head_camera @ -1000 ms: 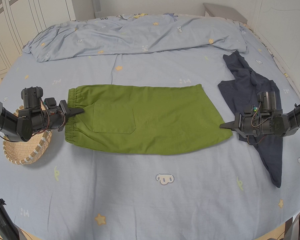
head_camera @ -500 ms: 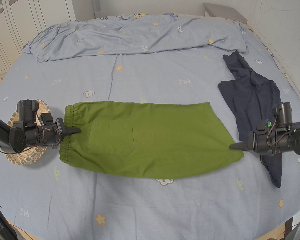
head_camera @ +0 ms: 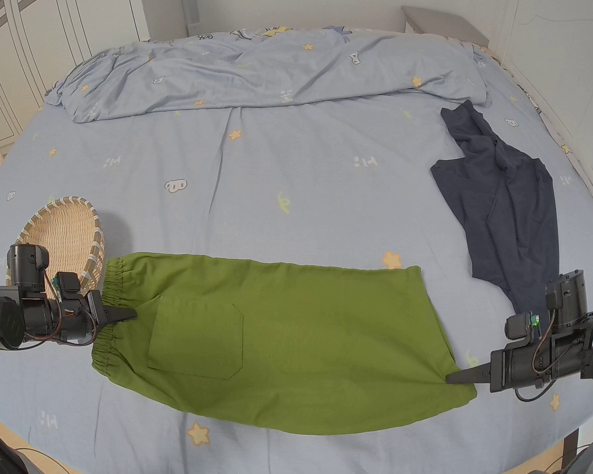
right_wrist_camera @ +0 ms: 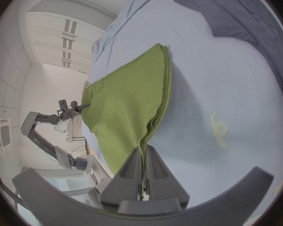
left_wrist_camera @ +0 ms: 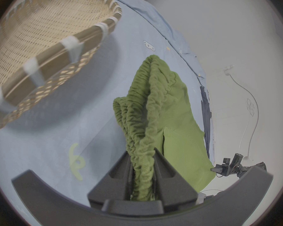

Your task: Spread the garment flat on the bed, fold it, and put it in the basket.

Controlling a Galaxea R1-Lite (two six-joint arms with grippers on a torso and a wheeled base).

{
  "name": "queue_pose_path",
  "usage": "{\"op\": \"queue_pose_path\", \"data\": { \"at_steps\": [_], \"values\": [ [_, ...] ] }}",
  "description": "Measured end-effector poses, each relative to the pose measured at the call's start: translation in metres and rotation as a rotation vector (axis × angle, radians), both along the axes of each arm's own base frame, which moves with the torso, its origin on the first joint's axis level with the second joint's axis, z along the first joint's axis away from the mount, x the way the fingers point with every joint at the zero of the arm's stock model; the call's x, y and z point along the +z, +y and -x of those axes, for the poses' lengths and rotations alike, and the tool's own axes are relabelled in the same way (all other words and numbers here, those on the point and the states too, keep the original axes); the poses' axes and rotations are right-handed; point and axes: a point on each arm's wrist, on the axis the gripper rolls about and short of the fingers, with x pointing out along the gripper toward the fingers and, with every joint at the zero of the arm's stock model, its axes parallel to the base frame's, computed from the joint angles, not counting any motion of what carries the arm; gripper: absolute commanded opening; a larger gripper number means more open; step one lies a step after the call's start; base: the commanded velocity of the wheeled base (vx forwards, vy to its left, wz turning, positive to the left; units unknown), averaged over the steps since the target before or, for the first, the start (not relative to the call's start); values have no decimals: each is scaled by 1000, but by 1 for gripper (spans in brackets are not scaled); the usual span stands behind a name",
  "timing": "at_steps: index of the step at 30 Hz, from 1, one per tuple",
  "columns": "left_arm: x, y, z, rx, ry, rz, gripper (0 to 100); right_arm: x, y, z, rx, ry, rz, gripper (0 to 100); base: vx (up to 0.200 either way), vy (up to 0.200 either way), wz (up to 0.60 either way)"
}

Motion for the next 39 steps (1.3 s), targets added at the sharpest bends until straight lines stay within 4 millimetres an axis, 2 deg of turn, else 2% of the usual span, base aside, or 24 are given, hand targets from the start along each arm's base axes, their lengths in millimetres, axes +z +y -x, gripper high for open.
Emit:
{"op": "queue_pose_path", "data": {
  "at_steps": [12, 13, 20, 24, 27, 32, 39],
  "values": [
    [2, 8, 10, 31, -10, -13, 0, -15, 0, 3, 2, 44, 11, 0, 0, 0, 0],
    [2, 8, 11, 31, -9, -15, 0, -16, 0, 2, 2, 45, 11, 100, 0, 0, 0],
    [4, 8, 13, 24, -23, -35, 0, -23, 0, 0, -1, 69, 19, 100, 0, 0, 0],
    [8, 8, 15, 23, -36, -38, 0, -18, -2, -5, -28, 39, 21, 100, 0, 0, 0],
    [14, 7, 18, 23, -49, -44, 0, -5, -7, -15, -69, -31, 15, 100, 0, 0, 0],
    [26, 3, 22, 23, -47, -58, 0, 31, -11, -33, -115, -157, 1, 100, 0, 0, 0],
    [51, -4, 28, 57, 82, -129, 0, 66, -15, -40, -138, -244, 9, 100, 0, 0, 0]
  ]
}}
